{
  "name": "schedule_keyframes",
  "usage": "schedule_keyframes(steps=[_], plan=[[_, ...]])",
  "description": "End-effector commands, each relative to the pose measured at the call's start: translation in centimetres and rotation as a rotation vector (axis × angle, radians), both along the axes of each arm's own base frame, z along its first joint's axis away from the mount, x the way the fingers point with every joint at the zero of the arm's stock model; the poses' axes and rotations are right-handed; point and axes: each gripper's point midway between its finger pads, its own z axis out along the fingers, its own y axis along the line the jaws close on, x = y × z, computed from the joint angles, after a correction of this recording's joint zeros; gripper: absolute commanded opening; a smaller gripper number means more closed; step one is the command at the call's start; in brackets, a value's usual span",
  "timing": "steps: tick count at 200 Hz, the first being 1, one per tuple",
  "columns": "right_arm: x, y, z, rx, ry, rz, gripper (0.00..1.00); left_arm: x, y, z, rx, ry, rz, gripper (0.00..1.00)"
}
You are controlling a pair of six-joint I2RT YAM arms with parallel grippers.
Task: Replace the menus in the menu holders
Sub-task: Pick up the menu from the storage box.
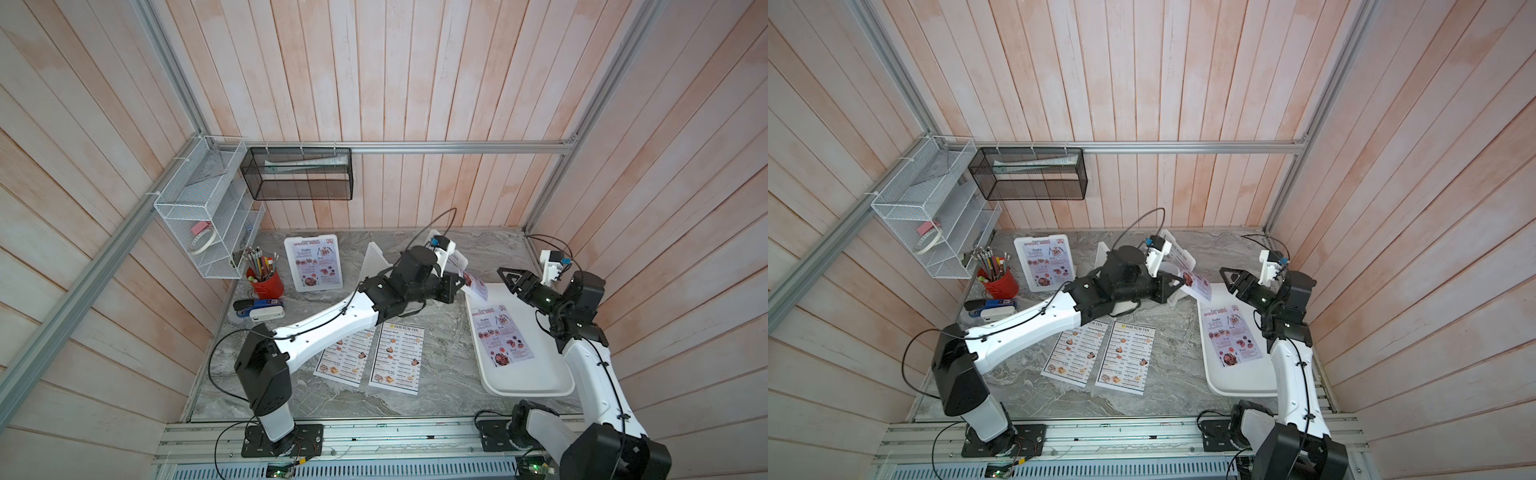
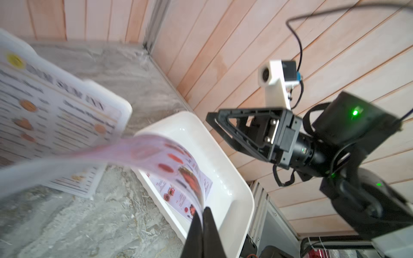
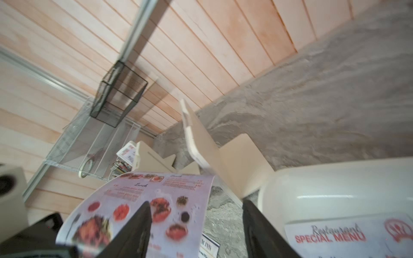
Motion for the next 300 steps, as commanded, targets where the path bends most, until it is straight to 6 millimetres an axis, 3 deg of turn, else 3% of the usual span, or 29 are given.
schedule_keyframes(steps=[1, 27, 58, 74, 115, 149, 210, 300], plan=[[-2.6, 3.0, 6.3, 0.048, -0.19, 0.202, 0.67, 0.8, 3.0, 3.5, -0.007, -0.09, 0.005, 0.0], [-3.8, 5.8, 7.5, 0.092, -0.205, 0.369, 0.68, 0.7, 5.1, 6.0, -0.036, -0.134, -0.013, 0.0], [-4.0, 10.4, 7.0, 0.129, -0.175, 0.541, 0.69, 0.3, 6.3, 7.0, -0.025, -0.175, -0.021, 0.0], [-4.1, 11.6, 7.1, 0.172, -0.16, 0.582, 0.7, 0.1, 6.7, 7.2, -0.016, -0.186, -0.028, 0.0], [-3.1, 11.7, 6.2, 0.297, -0.058, 0.549, 0.69, -1.4, 6.5, 7.2, -0.02, -0.187, -0.106, 0.0], [-2.7, 12.3, 4.2, 0.29, 0.026, 0.519, 0.69, -1.3, 6.9, 7.3, -0.016, -0.19, -0.087, 0.0], [-3.9, 14.2, 1.6, 0.326, 0.115, 0.545, 0.7, -1.4, 6.6, 6.1, -0.015, -0.17, -0.105, 0.0], [-4.2, 14.4, 3.1, 0.45, 0.104, 0.567, 0.7, -5.4, 6.3, 5.5, -0.096, -0.117, -0.286, 0.0]])
